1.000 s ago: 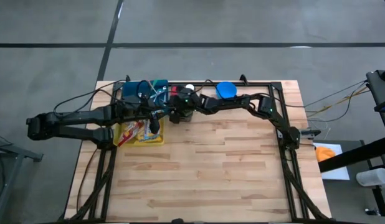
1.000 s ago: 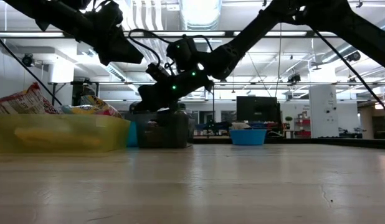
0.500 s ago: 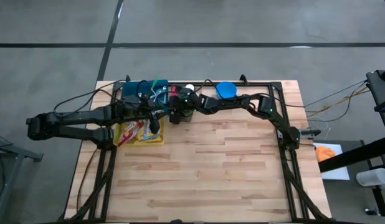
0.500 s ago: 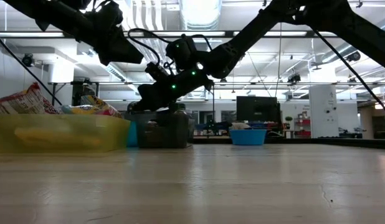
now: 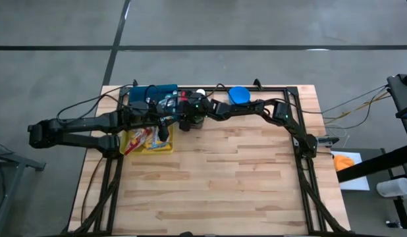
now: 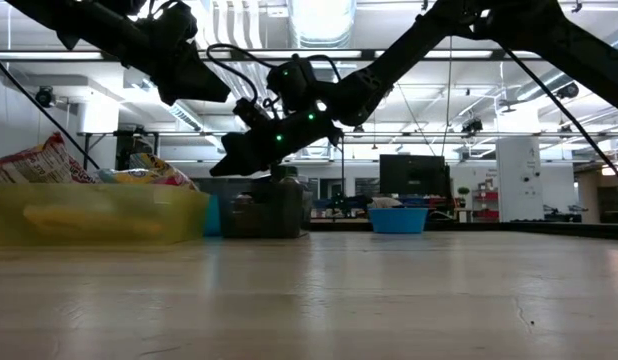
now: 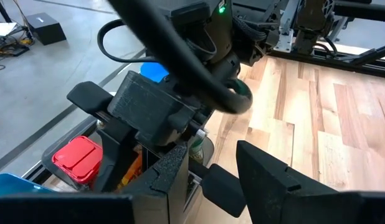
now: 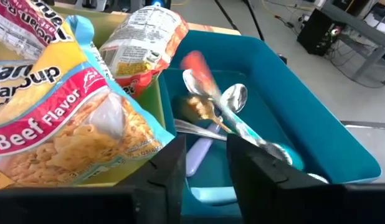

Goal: Pick & Place Food Item
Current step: Return to Home Position

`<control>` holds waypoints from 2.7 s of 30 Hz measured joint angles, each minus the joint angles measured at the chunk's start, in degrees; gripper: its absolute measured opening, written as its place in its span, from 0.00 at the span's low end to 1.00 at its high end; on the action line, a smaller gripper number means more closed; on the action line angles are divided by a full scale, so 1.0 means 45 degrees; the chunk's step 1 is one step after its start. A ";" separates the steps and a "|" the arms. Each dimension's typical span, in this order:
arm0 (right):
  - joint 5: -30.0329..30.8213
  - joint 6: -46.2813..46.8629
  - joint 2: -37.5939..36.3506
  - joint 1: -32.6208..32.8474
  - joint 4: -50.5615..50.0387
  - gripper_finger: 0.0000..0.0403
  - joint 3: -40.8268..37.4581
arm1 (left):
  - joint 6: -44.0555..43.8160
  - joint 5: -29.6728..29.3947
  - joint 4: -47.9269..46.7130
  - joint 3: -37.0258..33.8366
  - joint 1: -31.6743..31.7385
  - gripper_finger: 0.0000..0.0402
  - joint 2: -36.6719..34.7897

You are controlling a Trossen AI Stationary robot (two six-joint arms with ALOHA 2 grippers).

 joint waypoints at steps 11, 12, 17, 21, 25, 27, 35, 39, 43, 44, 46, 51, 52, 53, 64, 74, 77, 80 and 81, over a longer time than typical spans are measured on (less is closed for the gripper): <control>0.0010 0.0053 0.0000 0.0000 0.0200 0.31 0.0005 | 0.0000 0.0005 0.0002 0.0000 0.0002 0.34 0.0000; 0.0010 0.0053 0.0000 0.0000 0.0201 0.31 0.0005 | 0.0000 0.0003 0.0000 0.0000 -0.0001 0.34 0.0000; 0.0015 0.0053 0.0000 0.0000 0.0220 0.31 0.0010 | 0.0000 0.0005 0.0001 0.0000 0.0001 0.34 0.0000; 0.0019 0.0000 0.0000 0.0000 0.0283 0.31 0.0010 | 0.0000 0.0002 0.0000 0.0000 0.0002 0.34 0.0000; 0.0004 0.0031 0.0000 0.0000 0.0338 0.31 0.0010 | 0.0000 0.0002 -0.0001 0.0000 -0.0003 0.34 0.0000; -0.0007 0.0038 -0.0022 0.0010 0.0430 0.31 0.0010 | 0.0000 0.0000 0.0002 0.0000 0.0002 0.34 0.0000; -0.0080 -0.0452 -0.0595 0.0163 0.0731 0.31 -0.0087 | 0.0000 0.0004 -0.0003 0.0000 0.0002 0.34 0.0000; -0.0203 -0.0574 -0.1202 0.0189 0.0681 0.31 -0.0590 | 0.0000 0.0004 -0.0003 0.0000 0.0002 0.34 0.0000; -0.0199 -0.0573 -0.1942 0.0180 0.0766 0.31 -0.1310 | 0.0000 0.0003 -0.0046 0.0000 0.0002 0.34 0.0005; -0.0199 -0.0498 -0.2151 0.0180 0.0766 0.31 -0.1556 | 0.0000 0.0005 -0.0060 0.0000 -0.0002 0.34 0.0005; -0.0192 -0.0161 -0.2522 0.0180 0.0947 0.31 -0.2013 | 0.0000 0.0000 -0.0096 0.0000 -0.0003 0.34 0.0005; -0.0209 0.0015 -0.3768 0.0227 0.2763 0.26 -0.3967 | 0.0000 0.0004 -0.0215 0.0000 0.0001 0.34 0.0005; -0.0204 0.0015 -0.4085 0.0252 0.3184 0.23 -0.4469 | 0.0000 0.0003 -0.0260 0.0000 0.0000 0.34 0.0005; -0.0204 0.0033 -0.4438 0.0270 0.3510 0.20 -0.4946 | 0.0000 0.0002 -0.0308 0.0000 0.0000 0.34 0.0005; -0.0223 0.0794 -0.8562 0.0573 0.4108 0.04 -0.9826 | 0.0000 0.0000 -0.0461 0.0000 0.0001 0.34 0.0010; 0.0386 0.0889 -1.1932 0.1747 0.7064 0.02 -1.4615 | 0.0000 0.0000 -0.0664 0.0000 -0.0003 0.34 0.0005; 0.0403 0.1276 -1.3124 0.1880 0.7029 0.02 -1.5802 | 0.0000 0.0001 -0.0661 0.0000 0.0000 0.34 0.0010; 0.0398 0.1776 -1.4288 0.1880 0.6977 0.02 -1.6899 | 0.0000 0.0005 -0.0659 0.0000 0.0000 0.34 0.0005; 0.0398 0.1915 -1.4665 0.1880 0.6973 0.02 -1.7260 | 0.0000 0.0004 -0.0663 0.0000 -0.0003 0.34 0.0005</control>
